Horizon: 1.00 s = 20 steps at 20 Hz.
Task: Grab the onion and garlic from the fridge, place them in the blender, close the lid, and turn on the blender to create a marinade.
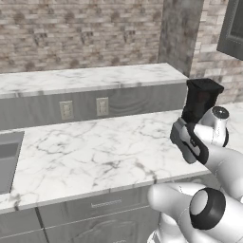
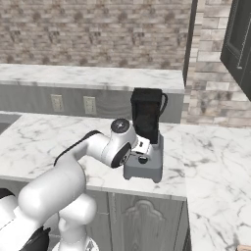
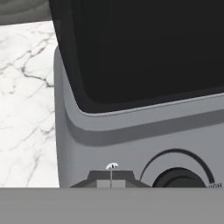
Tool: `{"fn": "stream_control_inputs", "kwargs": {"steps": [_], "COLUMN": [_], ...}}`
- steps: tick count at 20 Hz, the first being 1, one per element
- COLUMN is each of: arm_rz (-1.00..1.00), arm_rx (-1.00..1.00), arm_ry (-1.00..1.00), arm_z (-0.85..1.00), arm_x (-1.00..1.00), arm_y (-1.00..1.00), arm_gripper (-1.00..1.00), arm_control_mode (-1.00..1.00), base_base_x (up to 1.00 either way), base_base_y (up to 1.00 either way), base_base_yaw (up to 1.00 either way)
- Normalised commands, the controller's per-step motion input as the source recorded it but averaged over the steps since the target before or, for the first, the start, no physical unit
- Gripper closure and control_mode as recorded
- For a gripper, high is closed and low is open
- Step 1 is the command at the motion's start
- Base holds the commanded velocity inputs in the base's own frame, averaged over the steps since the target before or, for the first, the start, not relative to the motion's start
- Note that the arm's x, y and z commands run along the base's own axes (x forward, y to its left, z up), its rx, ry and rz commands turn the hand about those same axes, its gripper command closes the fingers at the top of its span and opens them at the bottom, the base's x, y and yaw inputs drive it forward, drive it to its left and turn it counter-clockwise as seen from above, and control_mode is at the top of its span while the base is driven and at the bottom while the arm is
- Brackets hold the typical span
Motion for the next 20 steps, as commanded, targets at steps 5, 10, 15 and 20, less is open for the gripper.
{"fn": "stream_control_inputs", "kwargs": {"steps": [5, 10, 15, 20], "arm_rz": [0.00, 0.00, 0.00, 0.00], "arm_rx": [0.00, 0.00, 0.00, 0.00], "arm_ry": [0.00, 0.00, 0.00, 0.00], "arm_z": [0.00, 0.00, 0.00, 0.00], "arm_x": [0.00, 0.00, 0.00, 0.01], "arm_y": [0.00, 0.00, 0.00, 0.00], "arm_gripper": [1.00, 1.00, 1.00, 1.00], "arm_control_mode": [-1.00, -1.00, -1.00, -1.00], "base_base_x": [0.00, 0.00, 0.00, 0.00], "base_base_y": [0.00, 0.00, 0.00, 0.00], "base_base_yaw": [0.00, 0.00, 0.00, 0.00]}}
